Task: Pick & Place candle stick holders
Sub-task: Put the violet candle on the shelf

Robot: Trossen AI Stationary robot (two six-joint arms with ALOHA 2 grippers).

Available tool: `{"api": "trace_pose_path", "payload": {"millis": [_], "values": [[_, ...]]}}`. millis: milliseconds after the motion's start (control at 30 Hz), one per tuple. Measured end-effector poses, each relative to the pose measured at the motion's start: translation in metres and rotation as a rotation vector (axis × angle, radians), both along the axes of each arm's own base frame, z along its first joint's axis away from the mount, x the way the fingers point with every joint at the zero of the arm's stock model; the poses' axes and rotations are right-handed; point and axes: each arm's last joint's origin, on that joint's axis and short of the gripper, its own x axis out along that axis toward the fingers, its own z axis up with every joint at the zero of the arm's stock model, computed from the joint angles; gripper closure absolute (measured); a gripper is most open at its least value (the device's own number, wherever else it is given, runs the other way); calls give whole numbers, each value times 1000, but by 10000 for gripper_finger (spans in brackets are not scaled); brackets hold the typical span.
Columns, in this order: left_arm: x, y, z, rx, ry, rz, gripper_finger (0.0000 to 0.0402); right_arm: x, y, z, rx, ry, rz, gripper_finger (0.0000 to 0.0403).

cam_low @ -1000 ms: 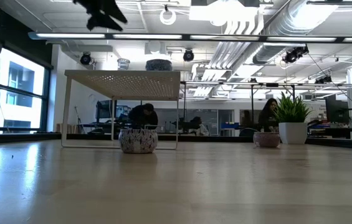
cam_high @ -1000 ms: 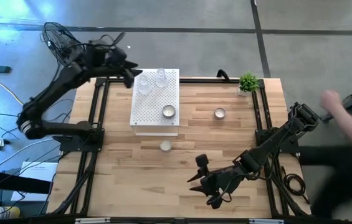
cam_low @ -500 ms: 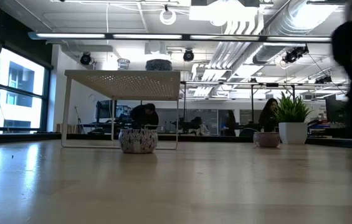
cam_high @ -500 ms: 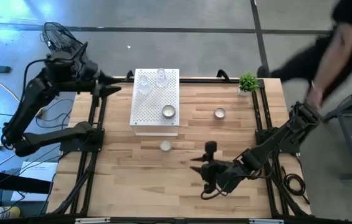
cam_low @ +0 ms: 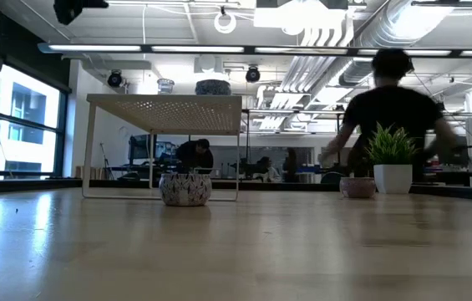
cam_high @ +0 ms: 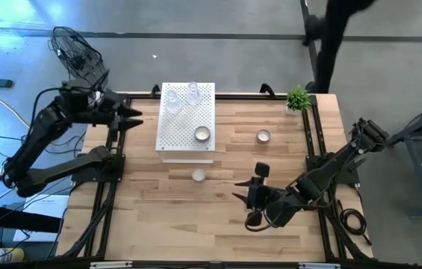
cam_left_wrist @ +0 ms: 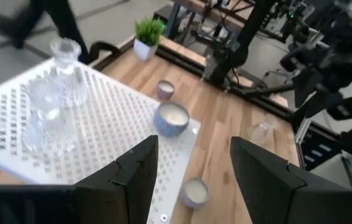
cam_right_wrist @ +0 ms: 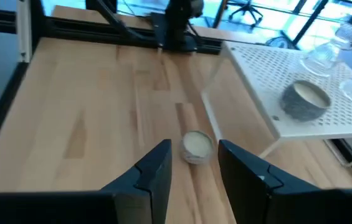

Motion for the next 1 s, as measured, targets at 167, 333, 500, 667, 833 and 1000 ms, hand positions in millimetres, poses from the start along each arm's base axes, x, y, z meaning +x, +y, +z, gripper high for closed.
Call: {"api": "trace_pose_path", "payload": {"millis": [167, 333, 500, 667, 833, 1000], "values": [[4, 3, -23, -58, 31, -38, 207, 2, 0, 3, 7, -49, -31, 277], [7, 3, -36, -102, 41, -89, 207, 2, -2, 6, -34, -96, -107, 277], [7, 3, -36, -108, 37, -105, 207, 2, 0, 6, -31, -82, -65, 257], [7, 3, -36, -105, 37, -105, 207, 4, 3, 8, -27, -69, 22, 199], [7, 3, -36, -105, 37, -106, 207, 7, 8, 13, -42, -69, 191, 126], [7, 2, -36, -115, 30, -132, 207, 11, 9, 16, -20, -89, 255, 87]]}}
